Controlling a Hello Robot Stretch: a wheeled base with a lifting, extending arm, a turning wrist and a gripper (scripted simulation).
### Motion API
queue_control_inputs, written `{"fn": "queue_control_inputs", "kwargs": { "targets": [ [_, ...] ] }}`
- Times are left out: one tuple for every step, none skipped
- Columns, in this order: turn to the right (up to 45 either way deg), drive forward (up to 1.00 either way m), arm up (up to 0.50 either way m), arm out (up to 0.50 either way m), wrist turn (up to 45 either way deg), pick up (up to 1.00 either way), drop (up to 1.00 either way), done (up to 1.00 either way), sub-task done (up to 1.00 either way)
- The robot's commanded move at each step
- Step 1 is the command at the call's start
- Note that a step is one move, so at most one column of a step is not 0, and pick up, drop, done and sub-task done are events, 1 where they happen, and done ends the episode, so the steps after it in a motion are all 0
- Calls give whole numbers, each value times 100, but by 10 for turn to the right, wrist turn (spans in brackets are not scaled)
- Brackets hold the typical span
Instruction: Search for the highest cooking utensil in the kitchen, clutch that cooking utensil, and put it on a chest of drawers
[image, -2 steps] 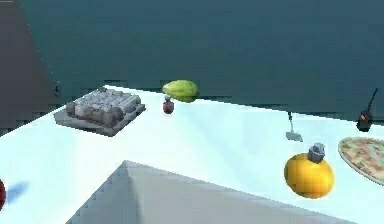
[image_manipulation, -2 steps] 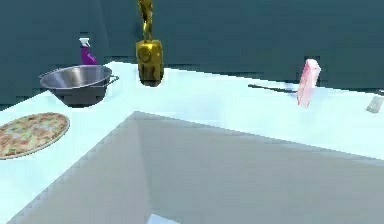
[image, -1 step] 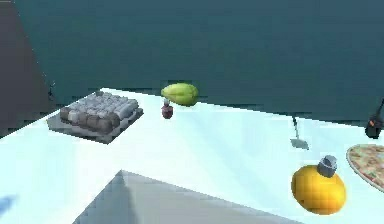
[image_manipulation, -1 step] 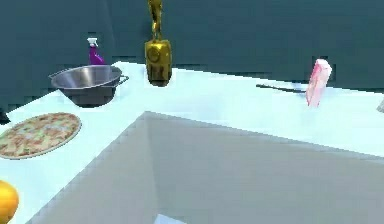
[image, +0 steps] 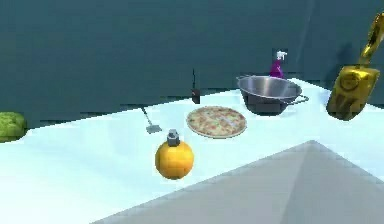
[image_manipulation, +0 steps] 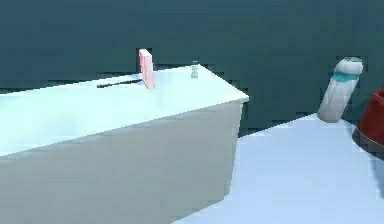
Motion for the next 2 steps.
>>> {"fn": "queue_control_inputs", "kwargs": {
  "targets": [
    [450, 0, 0, 0, 0, 0, 0, 0, 0],
    [180, 0, 0, 0, 0, 0, 0, 0, 0]
  ]
}}
